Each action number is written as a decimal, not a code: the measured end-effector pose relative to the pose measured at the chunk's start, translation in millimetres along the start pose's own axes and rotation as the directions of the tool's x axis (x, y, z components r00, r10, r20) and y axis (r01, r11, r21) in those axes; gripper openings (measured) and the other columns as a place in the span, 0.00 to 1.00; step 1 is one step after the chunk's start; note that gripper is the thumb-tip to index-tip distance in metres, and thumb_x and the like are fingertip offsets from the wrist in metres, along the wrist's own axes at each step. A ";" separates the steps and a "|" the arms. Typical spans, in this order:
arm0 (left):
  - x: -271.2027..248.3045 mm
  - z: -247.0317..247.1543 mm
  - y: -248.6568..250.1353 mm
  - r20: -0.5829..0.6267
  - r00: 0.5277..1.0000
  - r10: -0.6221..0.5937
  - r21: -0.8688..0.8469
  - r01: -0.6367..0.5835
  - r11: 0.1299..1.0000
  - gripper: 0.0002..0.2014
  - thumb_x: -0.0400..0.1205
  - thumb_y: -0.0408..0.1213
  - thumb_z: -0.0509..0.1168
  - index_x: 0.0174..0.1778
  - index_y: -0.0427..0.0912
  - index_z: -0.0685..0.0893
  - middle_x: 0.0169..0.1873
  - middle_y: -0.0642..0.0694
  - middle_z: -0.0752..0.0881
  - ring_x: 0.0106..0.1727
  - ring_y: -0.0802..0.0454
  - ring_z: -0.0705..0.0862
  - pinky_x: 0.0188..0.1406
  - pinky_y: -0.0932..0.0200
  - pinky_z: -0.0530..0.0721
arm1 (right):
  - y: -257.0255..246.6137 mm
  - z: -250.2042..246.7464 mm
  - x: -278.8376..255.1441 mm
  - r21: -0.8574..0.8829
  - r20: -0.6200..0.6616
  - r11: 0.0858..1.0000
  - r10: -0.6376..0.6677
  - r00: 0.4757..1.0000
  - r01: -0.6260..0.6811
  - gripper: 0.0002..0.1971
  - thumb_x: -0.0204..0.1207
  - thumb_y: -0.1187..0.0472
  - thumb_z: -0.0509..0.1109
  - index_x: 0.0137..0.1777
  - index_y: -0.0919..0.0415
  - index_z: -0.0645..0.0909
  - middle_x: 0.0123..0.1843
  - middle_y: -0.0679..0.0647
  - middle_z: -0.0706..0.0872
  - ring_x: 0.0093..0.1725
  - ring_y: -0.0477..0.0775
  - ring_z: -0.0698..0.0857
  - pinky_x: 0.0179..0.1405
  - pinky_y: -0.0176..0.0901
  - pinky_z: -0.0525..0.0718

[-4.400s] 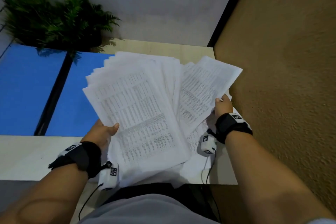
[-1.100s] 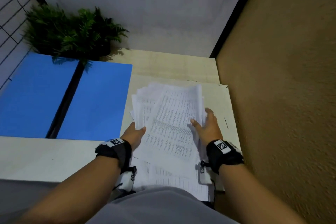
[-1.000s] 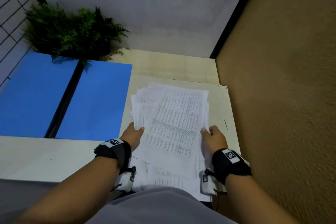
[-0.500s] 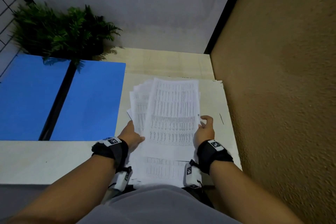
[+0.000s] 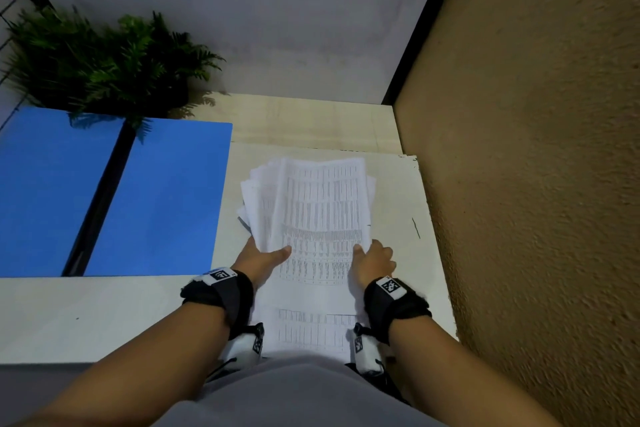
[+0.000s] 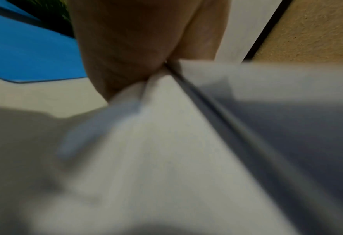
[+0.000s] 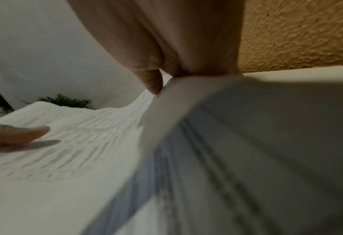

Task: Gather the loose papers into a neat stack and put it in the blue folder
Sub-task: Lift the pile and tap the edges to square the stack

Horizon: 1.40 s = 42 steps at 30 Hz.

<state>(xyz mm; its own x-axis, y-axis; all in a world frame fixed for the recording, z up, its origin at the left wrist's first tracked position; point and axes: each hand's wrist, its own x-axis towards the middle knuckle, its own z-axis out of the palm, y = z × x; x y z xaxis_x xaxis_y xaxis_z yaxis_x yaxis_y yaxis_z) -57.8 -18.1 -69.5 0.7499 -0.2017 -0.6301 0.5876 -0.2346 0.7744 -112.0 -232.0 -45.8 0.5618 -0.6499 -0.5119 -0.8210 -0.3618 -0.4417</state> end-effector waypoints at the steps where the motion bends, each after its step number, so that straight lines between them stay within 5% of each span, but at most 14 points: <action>1: -1.0 3.7 1.8 0.012 1.000 0.029 0.018 -0.029 0.999 0.36 0.70 0.47 0.79 0.74 0.53 0.75 0.64 0.51 0.87 0.67 0.47 0.84 0.71 0.42 0.79 | 2.2 3.1 -0.3 0.030 0.027 0.999 -0.022 0.999 0.021 0.28 0.83 0.46 0.58 0.79 0.60 0.63 0.75 0.62 0.69 0.72 0.67 0.70 0.70 0.57 0.69; 4: -10.4 8.0 17.9 -0.013 0.996 0.083 0.001 -0.083 0.997 0.30 0.77 0.28 0.74 0.74 0.49 0.74 0.61 0.47 0.86 0.65 0.44 0.84 0.67 0.47 0.80 | 13.4 -1.3 -0.7 0.366 0.162 0.929 -0.015 0.987 -0.046 0.42 0.60 0.29 0.73 0.70 0.50 0.70 0.67 0.56 0.80 0.63 0.61 0.81 0.66 0.58 0.79; 5: -13.4 8.2 24.6 -0.009 0.995 0.100 -0.001 -0.100 0.995 0.29 0.78 0.25 0.72 0.73 0.48 0.74 0.59 0.47 0.86 0.63 0.44 0.84 0.64 0.49 0.80 | 15.9 -8.8 -0.9 0.475 0.205 0.875 -0.005 0.979 -0.096 0.40 0.56 0.32 0.77 0.65 0.50 0.72 0.63 0.55 0.83 0.59 0.60 0.84 0.63 0.60 0.83; 8: -22.3 5.6 48.5 0.024 0.989 0.144 -0.072 -0.142 0.987 0.24 0.78 0.25 0.72 0.68 0.47 0.76 0.55 0.48 0.86 0.60 0.44 0.82 0.60 0.53 0.77 | 15.5 -40.6 6.3 0.662 0.275 0.735 -0.056 0.960 -0.147 0.33 0.61 0.58 0.85 0.62 0.56 0.72 0.57 0.56 0.87 0.55 0.62 0.88 0.59 0.65 0.85; 11: -31.3 3.7 78.0 0.044 0.982 0.185 -0.141 -0.178 0.974 0.22 0.76 0.27 0.74 0.66 0.40 0.80 0.58 0.37 0.88 0.62 0.39 0.84 0.60 0.52 0.81 | 0.5 -75.5 2.7 0.790 0.337 0.605 -0.293 0.895 -0.099 0.33 0.63 0.73 0.82 0.68 0.61 0.77 0.63 0.62 0.87 0.62 0.67 0.86 0.60 0.65 0.85; 13: -42.4 4.8 103.9 0.062 0.962 0.267 -0.140 -0.256 0.956 0.20 0.75 0.25 0.75 0.63 0.37 0.82 0.56 0.32 0.88 0.58 0.40 0.87 0.57 0.53 0.85 | -15.5 -97.0 -5.1 0.841 0.289 0.540 -0.409 0.865 -0.025 0.29 0.67 0.79 0.75 0.69 0.63 0.79 0.61 0.60 0.89 0.61 0.61 0.88 0.51 0.52 0.90; 16: -53.9 6.6 143.3 0.047 0.912 0.407 -0.153 -0.396 0.906 0.17 0.74 0.17 0.71 0.58 0.32 0.84 0.40 0.43 0.88 0.39 0.54 0.89 0.37 0.64 0.88 | -46.6 -130.6 -19.1 0.885 0.089 0.446 -0.443 0.892 0.133 0.20 0.71 0.82 0.69 0.61 0.66 0.82 0.45 0.51 0.94 0.46 0.51 0.93 0.37 0.38 0.90; 20: -51.3 1.3 175.6 -0.058 0.844 0.533 -0.163 -0.535 0.829 0.23 0.67 0.21 0.79 0.59 0.35 0.86 0.47 0.49 0.91 0.45 0.61 0.91 0.44 0.65 0.89 | -70.7 -150.7 -27.3 0.803 -0.165 0.453 -0.457 0.874 0.388 0.18 0.68 0.80 0.74 0.43 0.53 0.86 0.34 0.39 0.92 0.39 0.37 0.90 0.43 0.36 0.89; 23: -52.2 -3.1 182.5 -0.066 0.816 0.574 -0.184 -0.576 0.797 0.22 0.66 0.20 0.80 0.50 0.47 0.87 0.43 0.55 0.92 0.45 0.65 0.91 0.46 0.64 0.89 | -72.6 -157.4 -39.4 0.795 -0.184 0.451 -0.457 0.870 0.405 0.18 0.67 0.76 0.77 0.39 0.49 0.85 0.37 0.41 0.90 0.41 0.41 0.87 0.46 0.38 0.86; 26: -51.5 -5.6 177.3 0.003 0.815 0.579 -0.173 -0.570 0.803 0.27 0.60 0.25 0.83 0.53 0.48 0.88 0.45 0.56 0.94 0.51 0.60 0.91 0.51 0.59 0.90 | -63.5 -154.0 -40.5 0.802 -0.142 0.442 -0.513 0.847 0.402 0.18 0.58 0.72 0.83 0.41 0.49 0.88 0.44 0.47 0.92 0.51 0.52 0.89 0.51 0.48 0.87; 29: -50.2 -7.0 171.0 0.075 0.821 0.566 -0.170 -0.549 0.818 0.35 0.58 0.29 0.85 0.63 0.44 0.85 0.56 0.49 0.92 0.59 0.51 0.89 0.58 0.52 0.88 | -54.3 -148.6 -38.6 0.819 -0.042 0.477 -0.503 0.863 0.318 0.26 0.44 0.58 0.88 0.47 0.51 0.89 0.50 0.47 0.93 0.56 0.52 0.90 0.61 0.57 0.86; 31: -53.6 -5.9 170.5 0.106 0.806 0.583 -0.193 -0.558 0.807 0.36 0.60 0.29 0.84 0.65 0.44 0.83 0.57 0.49 0.92 0.60 0.51 0.89 0.58 0.55 0.88 | -50.1 -147.0 -36.8 0.813 0.019 0.512 -0.499 0.866 0.278 0.25 0.44 0.57 0.88 0.46 0.49 0.90 0.51 0.48 0.93 0.58 0.54 0.89 0.66 0.61 0.82; 36: -59.5 -3.5 172.8 0.149 0.789 0.597 -0.219 -0.562 0.797 0.46 0.49 0.42 0.88 0.66 0.44 0.83 0.56 0.49 0.92 0.59 0.53 0.89 0.52 0.62 0.88 | -52.4 -149.0 -40.8 0.829 0.011 0.475 -0.541 0.841 0.294 0.44 0.34 0.51 0.91 0.57 0.58 0.86 0.55 0.56 0.91 0.60 0.63 0.87 0.55 0.63 0.86; 42: -62.2 -8.7 171.6 0.111 0.779 0.617 -0.232 -0.584 0.778 0.52 0.48 0.49 0.89 0.70 0.40 0.81 0.60 0.45 0.90 0.63 0.49 0.88 0.53 0.61 0.87 | -53.2 -155.6 -38.1 0.831 -0.024 0.439 -0.587 0.809 0.343 0.40 0.39 0.52 0.91 0.57 0.59 0.85 0.55 0.57 0.92 0.58 0.59 0.89 0.59 0.62 0.86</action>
<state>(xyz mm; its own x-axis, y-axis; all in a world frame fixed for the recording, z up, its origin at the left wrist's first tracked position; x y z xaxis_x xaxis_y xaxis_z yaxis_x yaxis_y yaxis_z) -1.0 -37.5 103.0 0.9129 -0.4078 -0.0190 0.0901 0.1558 0.9837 -105.6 -292.0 111.8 0.9342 -0.3293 -0.1370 -0.0827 0.1736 -0.9813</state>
